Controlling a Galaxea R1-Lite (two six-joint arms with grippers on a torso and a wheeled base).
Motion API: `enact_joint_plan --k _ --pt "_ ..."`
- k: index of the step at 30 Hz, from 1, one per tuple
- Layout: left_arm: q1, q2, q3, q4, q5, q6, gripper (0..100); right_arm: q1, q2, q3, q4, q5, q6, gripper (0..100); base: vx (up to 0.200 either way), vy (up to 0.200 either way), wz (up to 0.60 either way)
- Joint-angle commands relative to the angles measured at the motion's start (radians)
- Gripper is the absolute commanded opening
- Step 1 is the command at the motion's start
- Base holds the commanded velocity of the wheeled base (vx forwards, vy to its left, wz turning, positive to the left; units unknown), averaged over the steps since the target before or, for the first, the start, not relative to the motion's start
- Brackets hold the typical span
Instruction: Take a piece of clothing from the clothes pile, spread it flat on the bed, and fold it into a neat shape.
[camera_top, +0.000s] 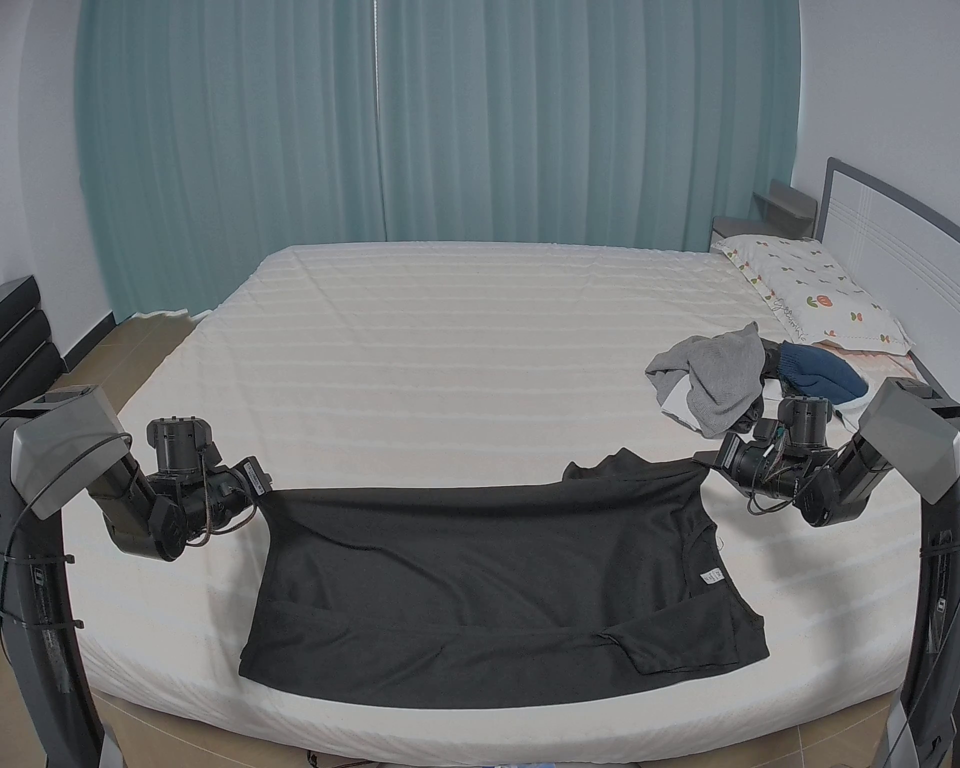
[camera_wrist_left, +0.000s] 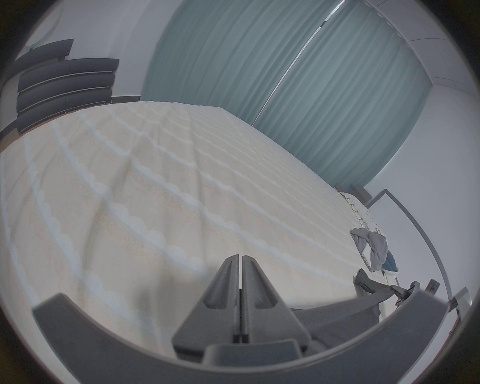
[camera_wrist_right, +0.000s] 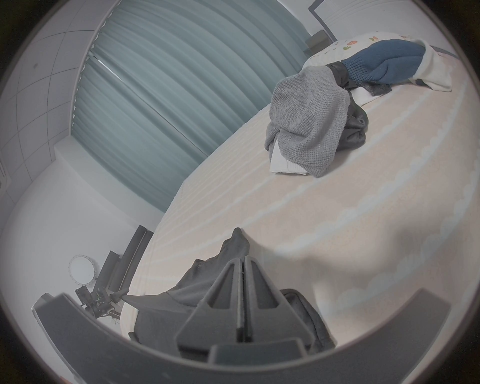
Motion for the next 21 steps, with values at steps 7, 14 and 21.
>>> enact_joint_plan --k 7,14,21 --pt "0.004 -0.046 0.114 -0.028 -0.001 0.031 0 -0.013 -0.077 0.166 -0.044 0.041 -0.049 0 0.0 0.0 0.0" --pt "0.004 -0.051 0.223 -0.09 -0.001 0.098 0 -0.023 -0.102 0.272 -0.076 0.049 -0.086 0 0.0 0.0 0.0" --pt "0.002 -0.06 0.373 -0.183 -0.001 0.163 0 -0.046 -0.112 0.413 -0.129 0.072 -0.174 0 0.0 0.0 0.0"
